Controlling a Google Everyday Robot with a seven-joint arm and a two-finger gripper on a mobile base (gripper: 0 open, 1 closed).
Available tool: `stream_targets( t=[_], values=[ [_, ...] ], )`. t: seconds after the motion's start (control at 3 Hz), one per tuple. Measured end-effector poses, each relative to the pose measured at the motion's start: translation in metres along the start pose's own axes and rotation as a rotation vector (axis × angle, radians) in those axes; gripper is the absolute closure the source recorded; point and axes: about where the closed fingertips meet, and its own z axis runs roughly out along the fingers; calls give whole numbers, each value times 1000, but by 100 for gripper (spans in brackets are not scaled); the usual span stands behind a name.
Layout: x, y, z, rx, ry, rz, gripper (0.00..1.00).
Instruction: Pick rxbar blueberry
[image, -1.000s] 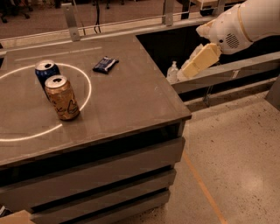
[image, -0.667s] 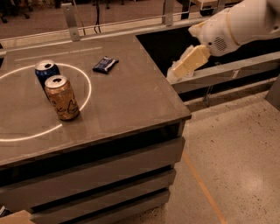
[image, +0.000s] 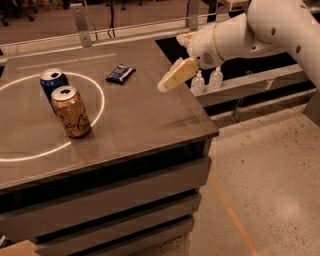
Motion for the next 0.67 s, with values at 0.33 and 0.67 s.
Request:
stream_targets(
  t=[0.33,0.67],
  values=[
    [8,0,32,-41,-35,13,0],
    [13,-5,56,-19,-14,48,0]
  ],
)
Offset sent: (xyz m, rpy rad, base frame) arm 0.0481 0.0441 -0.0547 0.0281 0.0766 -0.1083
